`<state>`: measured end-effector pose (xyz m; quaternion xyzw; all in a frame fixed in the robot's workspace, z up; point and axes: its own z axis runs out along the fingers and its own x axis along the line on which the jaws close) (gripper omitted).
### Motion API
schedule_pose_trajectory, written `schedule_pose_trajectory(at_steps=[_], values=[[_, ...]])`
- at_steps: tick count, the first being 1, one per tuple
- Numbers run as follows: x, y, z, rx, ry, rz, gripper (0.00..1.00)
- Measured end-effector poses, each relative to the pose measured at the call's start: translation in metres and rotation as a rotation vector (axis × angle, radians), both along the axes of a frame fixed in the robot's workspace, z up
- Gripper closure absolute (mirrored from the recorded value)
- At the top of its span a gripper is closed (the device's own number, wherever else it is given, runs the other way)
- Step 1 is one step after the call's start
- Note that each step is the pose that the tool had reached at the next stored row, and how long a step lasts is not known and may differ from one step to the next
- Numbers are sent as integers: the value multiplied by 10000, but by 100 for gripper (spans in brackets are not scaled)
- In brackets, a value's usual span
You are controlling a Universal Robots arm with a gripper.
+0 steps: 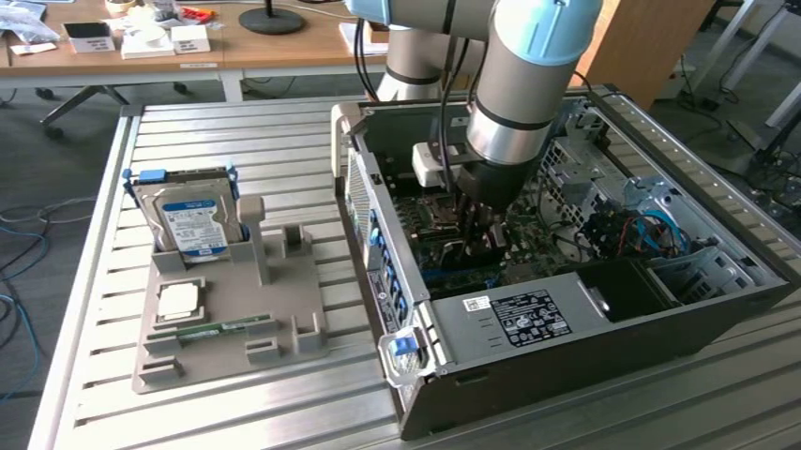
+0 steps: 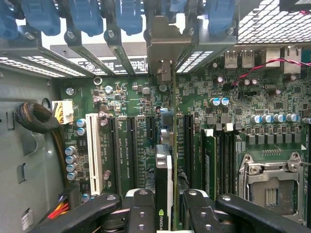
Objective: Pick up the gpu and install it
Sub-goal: 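Insert the gpu into the slot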
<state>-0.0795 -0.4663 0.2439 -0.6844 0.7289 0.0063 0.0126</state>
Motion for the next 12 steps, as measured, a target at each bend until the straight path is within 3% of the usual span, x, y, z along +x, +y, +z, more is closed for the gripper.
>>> schedule_pose_trajectory(at_steps=[12], values=[[0, 0, -9, 3, -2, 0, 73]])
